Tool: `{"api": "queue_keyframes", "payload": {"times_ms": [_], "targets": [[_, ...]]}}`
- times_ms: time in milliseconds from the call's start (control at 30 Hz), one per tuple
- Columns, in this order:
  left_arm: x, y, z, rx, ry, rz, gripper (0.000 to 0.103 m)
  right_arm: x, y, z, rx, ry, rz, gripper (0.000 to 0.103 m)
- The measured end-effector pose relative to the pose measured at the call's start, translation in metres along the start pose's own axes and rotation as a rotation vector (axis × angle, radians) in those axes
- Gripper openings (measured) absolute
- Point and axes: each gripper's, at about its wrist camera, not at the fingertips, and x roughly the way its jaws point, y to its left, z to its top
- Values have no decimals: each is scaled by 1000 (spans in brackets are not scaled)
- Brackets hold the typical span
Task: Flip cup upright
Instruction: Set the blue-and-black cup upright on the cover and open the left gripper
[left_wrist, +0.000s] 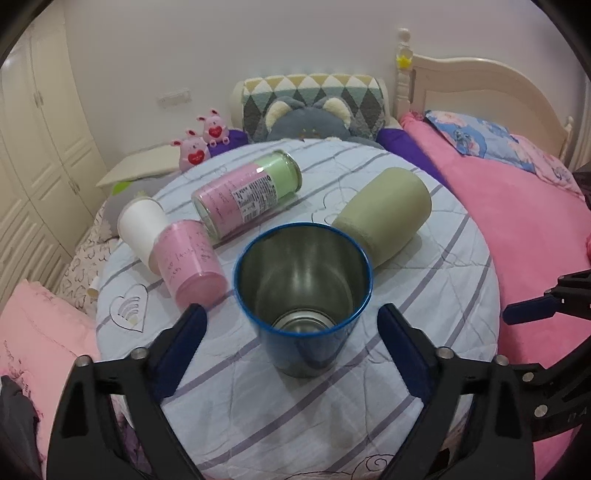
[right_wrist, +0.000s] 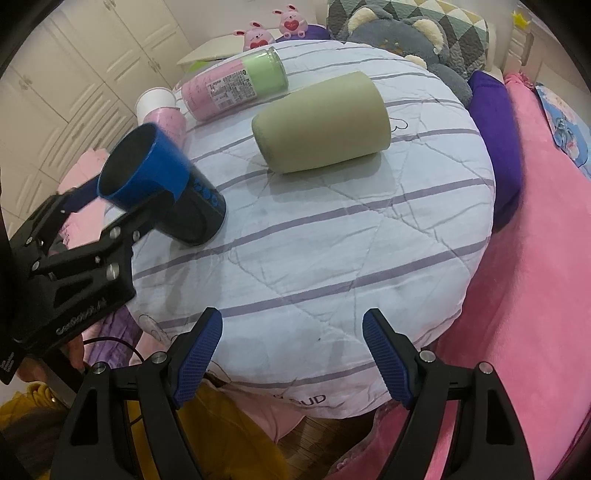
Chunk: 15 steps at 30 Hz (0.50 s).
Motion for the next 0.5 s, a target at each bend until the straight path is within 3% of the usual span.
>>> {"api": "queue_keyframes", "payload": {"times_ms": [500], "targets": [[-13, -2, -3, -4, -35, -22, 95, -5, 7, -10, 16, -14, -27, 80]]}}
